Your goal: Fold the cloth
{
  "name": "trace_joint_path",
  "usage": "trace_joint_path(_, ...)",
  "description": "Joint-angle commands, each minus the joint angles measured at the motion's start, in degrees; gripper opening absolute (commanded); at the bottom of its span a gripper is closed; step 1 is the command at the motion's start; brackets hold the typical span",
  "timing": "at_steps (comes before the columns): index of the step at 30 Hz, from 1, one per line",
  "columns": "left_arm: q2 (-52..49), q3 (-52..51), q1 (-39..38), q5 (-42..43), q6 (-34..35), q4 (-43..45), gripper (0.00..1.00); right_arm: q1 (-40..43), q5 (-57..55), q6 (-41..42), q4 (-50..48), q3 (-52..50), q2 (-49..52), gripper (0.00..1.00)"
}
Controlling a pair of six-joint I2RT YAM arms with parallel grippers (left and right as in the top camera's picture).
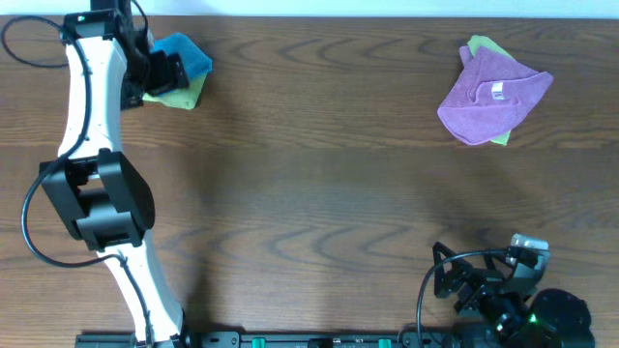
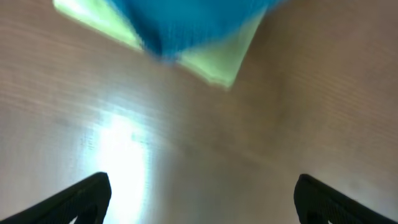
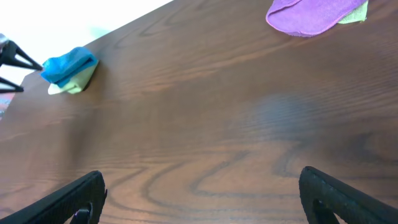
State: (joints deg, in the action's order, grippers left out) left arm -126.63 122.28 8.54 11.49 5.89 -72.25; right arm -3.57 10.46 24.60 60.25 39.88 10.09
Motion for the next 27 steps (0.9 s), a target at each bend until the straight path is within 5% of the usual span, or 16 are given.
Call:
trace_joint_path(1,1.84,1.01,0.28,0.37,-3.61,-4.39,0.95,0.5,-0.39,0.63,0.04,-0.22,-0.17,0.99)
trace_joint_path(16,12.22,-3.78,0.5,2.12,-8.09,-5.07,0.95,0.5,-0.39,0.63,0.04,-0.22,-0.17,0.99)
trace_joint_path(27,40.48,-39.76,0.44,2.14,-8.04,19.08,0.95,0.5,-0.39,0.63,0.04,-0.22,-0.17,0.99)
